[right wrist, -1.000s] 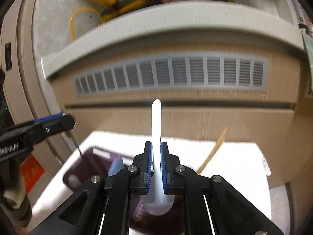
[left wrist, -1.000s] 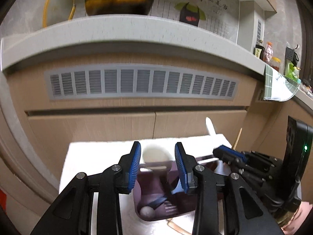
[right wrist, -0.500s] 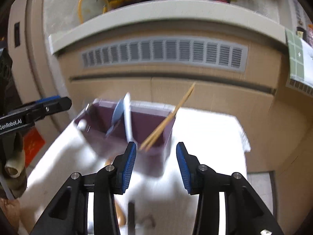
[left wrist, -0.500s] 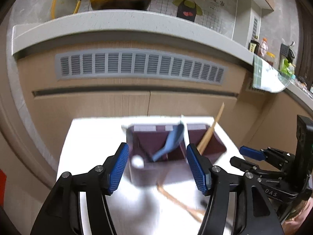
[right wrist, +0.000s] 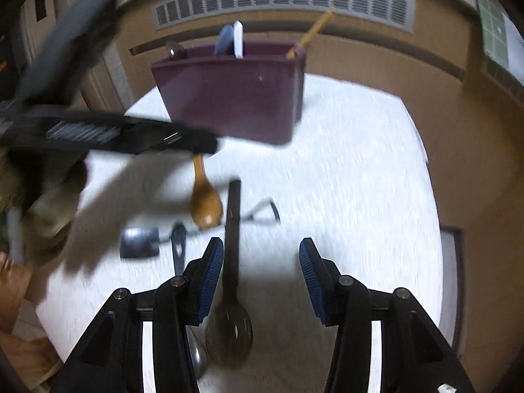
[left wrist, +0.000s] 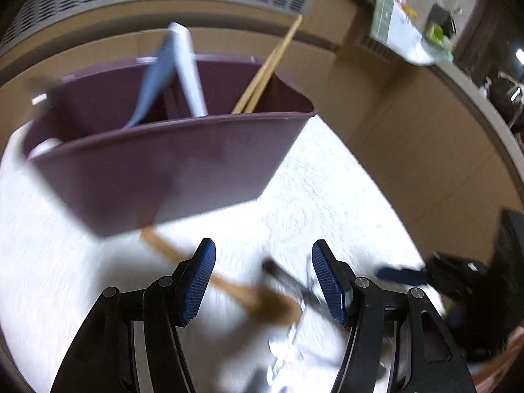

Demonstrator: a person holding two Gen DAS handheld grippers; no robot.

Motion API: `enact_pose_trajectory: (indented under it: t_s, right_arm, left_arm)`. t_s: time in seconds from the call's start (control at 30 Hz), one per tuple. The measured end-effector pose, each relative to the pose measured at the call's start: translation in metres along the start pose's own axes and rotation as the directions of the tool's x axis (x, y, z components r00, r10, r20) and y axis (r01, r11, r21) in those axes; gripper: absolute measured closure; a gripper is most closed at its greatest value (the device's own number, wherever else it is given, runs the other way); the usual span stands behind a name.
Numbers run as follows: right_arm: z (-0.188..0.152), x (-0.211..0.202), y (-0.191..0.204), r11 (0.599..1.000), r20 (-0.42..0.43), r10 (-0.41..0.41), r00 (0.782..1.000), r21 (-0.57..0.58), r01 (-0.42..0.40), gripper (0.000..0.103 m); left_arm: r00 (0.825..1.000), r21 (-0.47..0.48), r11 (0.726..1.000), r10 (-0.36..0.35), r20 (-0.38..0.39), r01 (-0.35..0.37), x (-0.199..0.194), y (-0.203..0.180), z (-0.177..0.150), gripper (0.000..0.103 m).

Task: Organize utensils
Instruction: 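Grasp the black-handled spoon with the right tool while the left grasps the wooden spoon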

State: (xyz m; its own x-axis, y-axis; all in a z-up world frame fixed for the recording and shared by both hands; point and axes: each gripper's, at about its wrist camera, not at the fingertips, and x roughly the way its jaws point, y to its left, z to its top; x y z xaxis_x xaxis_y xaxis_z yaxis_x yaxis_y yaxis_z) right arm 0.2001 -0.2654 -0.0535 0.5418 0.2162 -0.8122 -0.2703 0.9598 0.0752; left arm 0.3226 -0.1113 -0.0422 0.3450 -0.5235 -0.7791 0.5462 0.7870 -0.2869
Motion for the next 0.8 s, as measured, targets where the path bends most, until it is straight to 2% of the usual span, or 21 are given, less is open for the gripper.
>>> enact_pose_trajectory:
  t_s: [0.1, 0.2, 0.37, 0.57, 0.67, 0.8]
  right_arm:
    - [-0.009, -0.002, -0.006, 1.0, -0.017, 0.003, 1.0, 0.021, -0.003, 0.057]
    - [-0.014, -0.005, -0.009, 1.0, -0.021, 0.004, 1.0, 0.029, -0.004, 0.057]
    - [-0.02, -0.003, -0.01, 1.0, -0.027, 0.011, 1.0, 0.029, -0.01, 0.054]
    - [-0.015, 0.004, 0.002, 0.999, -0.029, 0.033, 0.999, -0.004, -0.034, 0.054]
    - [-0.014, 0.003, 0.009, 0.999, -0.028, 0.037, 0.999, -0.024, -0.038, 0.054]
    - [-0.016, -0.004, 0.012, 0.999, -0.019, 0.022, 1.0, -0.045, -0.023, 0.054]
  left_arm:
    - [0.998, 0.008, 1.0, 0.028, -0.047, -0.028, 0.021, 0.004, 0.01, 0.041]
    - [0.994, -0.008, 0.999, 0.053, -0.097, -0.054, 0.026, 0.013, 0.001, 0.041]
    - [0.994, -0.073, 0.997, 0.01, -0.11, -0.018, -0.007, 0.028, -0.038, 0.041]
    - [0.99, -0.109, 0.994, 0.0, -0.138, -0.015, -0.042, 0.028, -0.087, 0.041]
    - [0.986, -0.029, 1.0, 0.006, -0.166, -0.011, -0.046, 0.011, -0.099, 0.041]
    - [0.985, 0.12, 0.99, 0.094, -0.143, -0.077, -0.041, -0.02, -0.1, 0.041]
